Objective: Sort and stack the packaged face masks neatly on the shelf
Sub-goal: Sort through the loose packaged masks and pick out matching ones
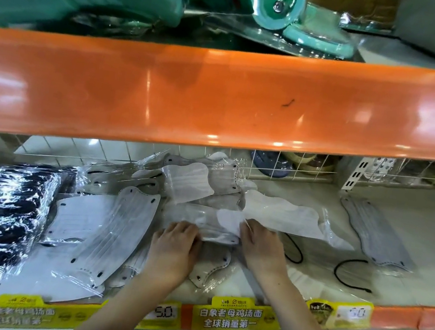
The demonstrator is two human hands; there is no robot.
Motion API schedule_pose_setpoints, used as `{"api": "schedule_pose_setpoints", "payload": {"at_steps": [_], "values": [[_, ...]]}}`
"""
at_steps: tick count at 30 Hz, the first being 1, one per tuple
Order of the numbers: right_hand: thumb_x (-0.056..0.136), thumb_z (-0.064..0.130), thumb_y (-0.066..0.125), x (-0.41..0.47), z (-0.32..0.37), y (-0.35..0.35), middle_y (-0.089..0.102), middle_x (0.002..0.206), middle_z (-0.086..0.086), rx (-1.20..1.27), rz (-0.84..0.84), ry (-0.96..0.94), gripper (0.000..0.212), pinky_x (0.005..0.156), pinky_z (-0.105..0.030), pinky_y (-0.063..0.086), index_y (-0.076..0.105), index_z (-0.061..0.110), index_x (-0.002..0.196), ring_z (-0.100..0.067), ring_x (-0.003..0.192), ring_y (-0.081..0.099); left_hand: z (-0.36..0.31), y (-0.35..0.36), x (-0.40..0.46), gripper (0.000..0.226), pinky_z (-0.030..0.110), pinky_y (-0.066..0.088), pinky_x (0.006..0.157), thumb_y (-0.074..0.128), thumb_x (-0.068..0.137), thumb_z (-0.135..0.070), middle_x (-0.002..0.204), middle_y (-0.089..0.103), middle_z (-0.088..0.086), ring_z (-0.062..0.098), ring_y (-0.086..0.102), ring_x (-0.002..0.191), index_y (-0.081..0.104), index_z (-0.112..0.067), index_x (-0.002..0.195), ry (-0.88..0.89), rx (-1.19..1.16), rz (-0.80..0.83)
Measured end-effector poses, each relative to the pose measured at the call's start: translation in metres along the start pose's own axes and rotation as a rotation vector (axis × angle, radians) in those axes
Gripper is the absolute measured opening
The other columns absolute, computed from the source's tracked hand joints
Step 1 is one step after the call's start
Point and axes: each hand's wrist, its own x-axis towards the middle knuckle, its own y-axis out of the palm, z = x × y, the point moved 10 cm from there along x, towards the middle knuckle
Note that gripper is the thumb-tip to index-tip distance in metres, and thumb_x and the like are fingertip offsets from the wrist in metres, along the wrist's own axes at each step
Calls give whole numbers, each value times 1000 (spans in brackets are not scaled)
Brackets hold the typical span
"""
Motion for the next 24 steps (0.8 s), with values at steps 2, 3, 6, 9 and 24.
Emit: {"api": "schedule_pose_setpoints", "payload": {"at_steps": [2,3,6,9,24], "values": [[94,37,16,0,5,-8,38,62,8,-55,-38,-21,36,58,-30,28,47,21,85,-31,75,61,6,-4,7,17,31,42,84,44,98,-34,109,62,-8,15,55,105,58,-24,100,-35,-110,28],[93,26,22,-2,10,-10,35,60,7,-43,-40,-46,32,52,-30,28,51,16,82,-30,63,59,11,-7,10,12,30,44,81,49,97,-29,102,64,-7,17,58,98,59,-23,95,-64,-205,19],[95,27,31,-7,9,-8,56,68,-3,35,23,-44,35,44,-25,20,59,11,83,-28,50,57,32,-20,17,22,17,41,66,59,91,-9,77,62,-5,18,60,79,57,-23,75,-170,-598,-48],[98,53,28,-11,0,-9,65,107,1,190,-4,20,47,63,-28,37,55,19,113,-24,92,64,52,-28,19,25,15,41,64,59,90,-2,68,62,-2,14,56,68,63,-19,73,-261,-894,-109],[87,55,16,-22,37,14,47,132,4,-174,149,-148,61,96,-35,35,45,24,133,-20,121,45,-3,-70,9,29,5,42,82,55,93,-7,106,68,-19,-10,59,101,69,-32,98,32,-926,-234]]}}
